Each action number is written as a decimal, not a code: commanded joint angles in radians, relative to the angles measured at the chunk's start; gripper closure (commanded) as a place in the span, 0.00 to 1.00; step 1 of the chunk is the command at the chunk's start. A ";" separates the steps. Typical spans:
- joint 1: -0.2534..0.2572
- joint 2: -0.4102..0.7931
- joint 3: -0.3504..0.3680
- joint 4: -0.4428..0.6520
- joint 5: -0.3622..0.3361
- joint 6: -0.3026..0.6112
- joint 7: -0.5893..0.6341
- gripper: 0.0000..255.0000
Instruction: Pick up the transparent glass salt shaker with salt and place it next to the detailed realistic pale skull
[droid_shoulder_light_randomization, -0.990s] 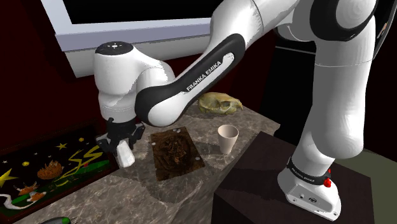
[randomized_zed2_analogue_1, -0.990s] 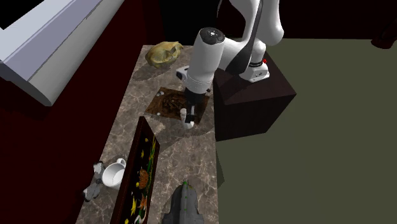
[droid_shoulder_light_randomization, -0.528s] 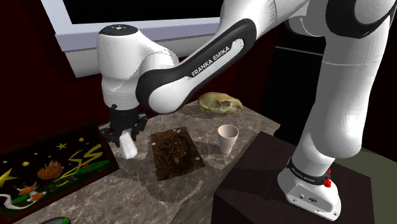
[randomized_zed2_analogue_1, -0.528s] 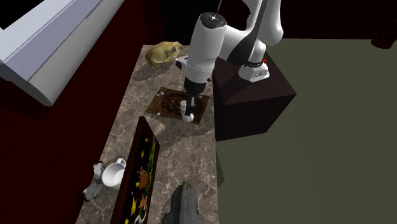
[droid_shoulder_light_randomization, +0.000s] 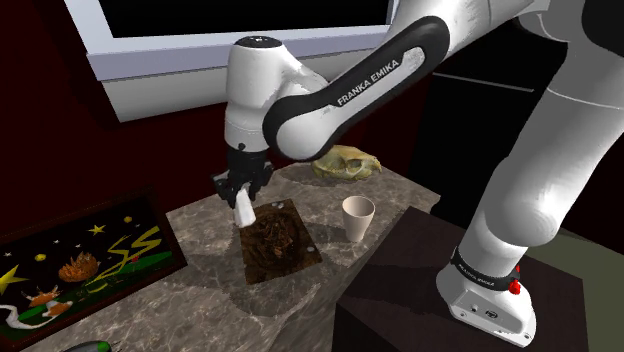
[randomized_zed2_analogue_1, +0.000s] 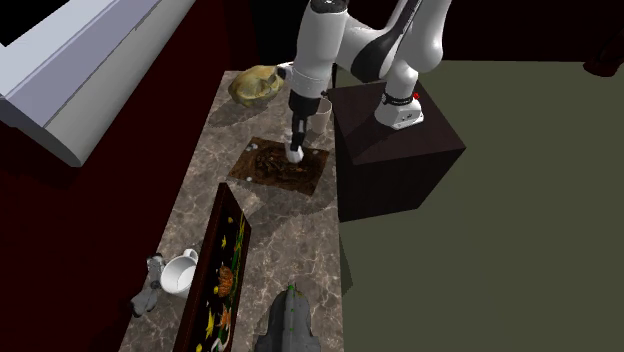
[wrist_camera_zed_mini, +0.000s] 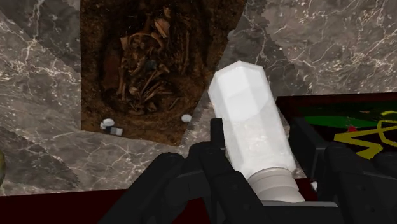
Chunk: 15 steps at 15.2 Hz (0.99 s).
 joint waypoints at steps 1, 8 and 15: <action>-0.011 -0.055 -0.027 -0.057 0.058 0.014 -0.077 1.00; -0.021 -0.223 -0.166 -0.231 0.202 0.029 -0.331 1.00; -0.043 -0.343 -0.324 -0.352 0.255 0.017 -0.553 1.00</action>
